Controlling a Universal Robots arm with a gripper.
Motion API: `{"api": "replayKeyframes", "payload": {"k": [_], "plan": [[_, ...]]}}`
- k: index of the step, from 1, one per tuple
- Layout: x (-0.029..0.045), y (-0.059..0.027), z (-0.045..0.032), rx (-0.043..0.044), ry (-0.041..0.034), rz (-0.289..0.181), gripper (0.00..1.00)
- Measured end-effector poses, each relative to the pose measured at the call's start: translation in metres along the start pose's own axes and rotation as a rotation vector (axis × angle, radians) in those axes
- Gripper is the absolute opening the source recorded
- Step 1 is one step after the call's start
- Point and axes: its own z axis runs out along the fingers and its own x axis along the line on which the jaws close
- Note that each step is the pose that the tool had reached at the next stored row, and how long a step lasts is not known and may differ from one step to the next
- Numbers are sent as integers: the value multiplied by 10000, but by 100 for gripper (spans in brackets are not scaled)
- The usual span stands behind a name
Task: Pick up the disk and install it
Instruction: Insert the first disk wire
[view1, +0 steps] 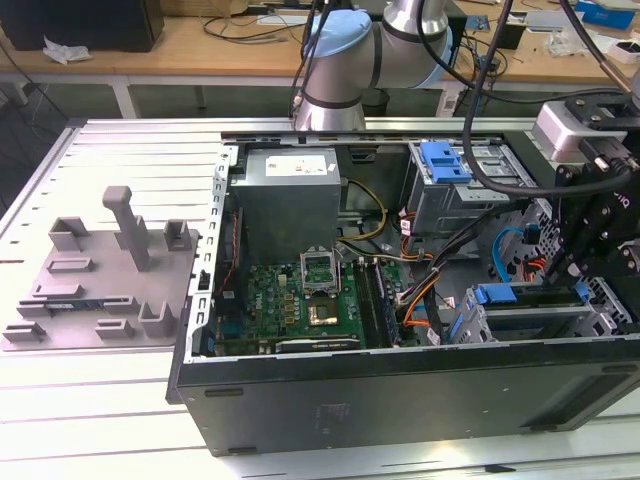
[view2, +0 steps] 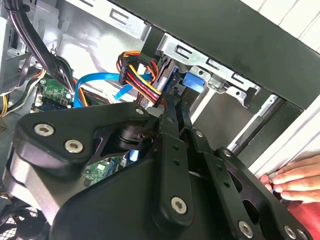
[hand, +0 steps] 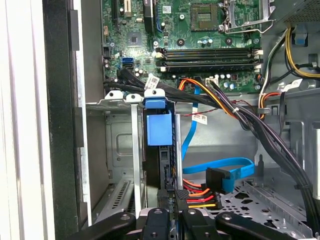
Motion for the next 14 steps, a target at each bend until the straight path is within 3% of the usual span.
{"api": "replayKeyframes", "payload": {"k": [14], "plan": [[0, 0, 28, 1, -1, 0, 16]]}}
